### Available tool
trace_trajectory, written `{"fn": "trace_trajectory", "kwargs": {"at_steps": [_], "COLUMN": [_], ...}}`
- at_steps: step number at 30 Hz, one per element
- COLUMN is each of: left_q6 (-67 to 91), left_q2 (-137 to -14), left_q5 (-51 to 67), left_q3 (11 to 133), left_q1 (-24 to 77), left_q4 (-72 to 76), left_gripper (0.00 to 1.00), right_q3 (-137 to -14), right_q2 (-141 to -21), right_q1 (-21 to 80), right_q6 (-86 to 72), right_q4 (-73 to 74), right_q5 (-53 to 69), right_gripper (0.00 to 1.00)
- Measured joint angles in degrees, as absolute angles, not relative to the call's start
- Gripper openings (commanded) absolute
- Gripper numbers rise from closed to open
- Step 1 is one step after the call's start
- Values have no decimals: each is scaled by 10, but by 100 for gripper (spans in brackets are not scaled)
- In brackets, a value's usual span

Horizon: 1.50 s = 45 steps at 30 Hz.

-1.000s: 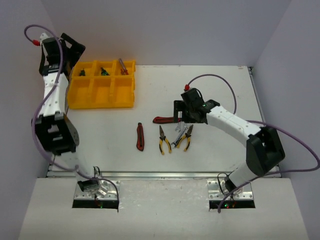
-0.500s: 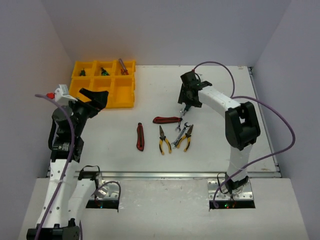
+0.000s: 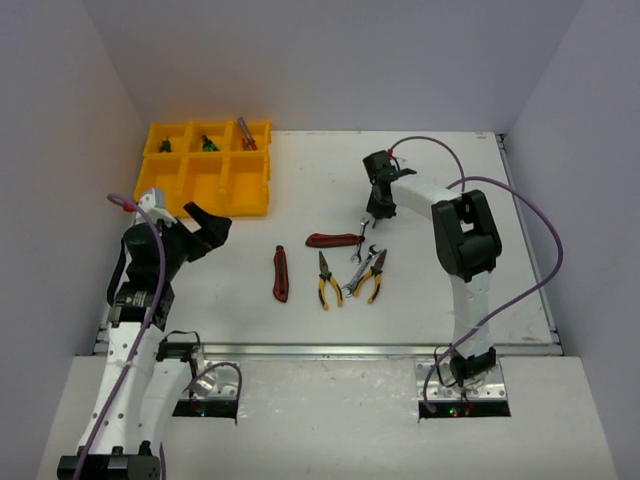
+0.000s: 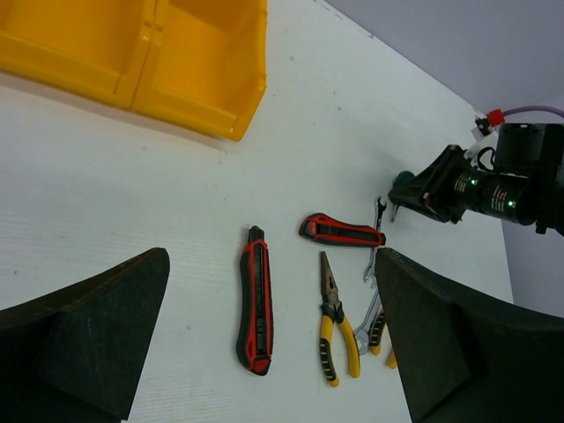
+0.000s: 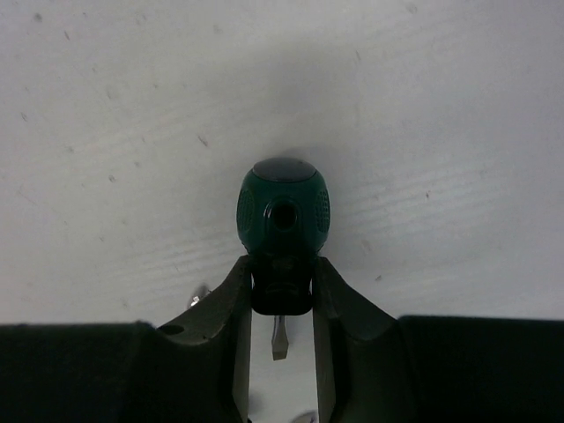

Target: Sort the tools into containers

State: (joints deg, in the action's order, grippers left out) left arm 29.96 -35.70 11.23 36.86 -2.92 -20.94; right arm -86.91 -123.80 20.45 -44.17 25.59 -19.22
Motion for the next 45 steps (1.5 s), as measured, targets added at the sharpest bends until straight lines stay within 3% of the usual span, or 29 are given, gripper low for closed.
{"fn": "trace_trajectory", "kwargs": {"at_steps": [2, 7, 14, 20, 22, 26, 29, 32, 35, 37, 39, 42, 43, 45], "left_q6": [299, 310, 428, 460, 452, 450, 450, 448, 450, 450, 450, 447, 445, 444], "left_q2": [-361, -386, -465, -490, -498, -532, -565, -588, -604, -606, -607, -608, -608, -611], "left_q5": [118, 166, 355, 358, 348, 336, 331, 332, 336, 337, 340, 340, 339, 336], "left_q3": [366, 351, 287, 314, 336, 353, 352, 352, 352, 352, 352, 352, 352, 352], "left_q1": [-29, -29, 6, 163, 202, 228, 249, 271, 289, 296, 300, 306, 307, 309], "left_q4": [-208, -168, 70, 180, 201, 260, 269, 276, 289, 290, 290, 293, 294, 294], "left_gripper": [100, 100, 100, 97, 88, 81, 67, 46, 43, 50, 38, 4, 0, 0], "right_q3": [-820, -704, -514, -423, -423, -423, -423, -423, -423, -423, -424, -426, -427, -428], "right_q2": [-1206, -1095, -835, -707, -694, -677, -674, -674, -673, -671, -668, -665, -664, -663], "right_q1": [204, 207, 228, 338, 373, 395, 395, 395, 395, 395, 395, 396, 396, 397], "right_q6": [-442, -406, -304, -290, -289, -299, -304, -306, -306, -304, -301, -298, -298, -298], "right_q4": [236, 183, -76, -155, -164, -187, -197, -198, -188, -186, -183, -174, -171, -166], "right_q5": [-195, -162, 196, 343, 354, 363, 367, 367, 360, 352, 342, 328, 326, 319], "right_gripper": [1, 0, 0, 0, 0, 0, 0, 0, 0, 0, 0, 0, 0, 11]}}
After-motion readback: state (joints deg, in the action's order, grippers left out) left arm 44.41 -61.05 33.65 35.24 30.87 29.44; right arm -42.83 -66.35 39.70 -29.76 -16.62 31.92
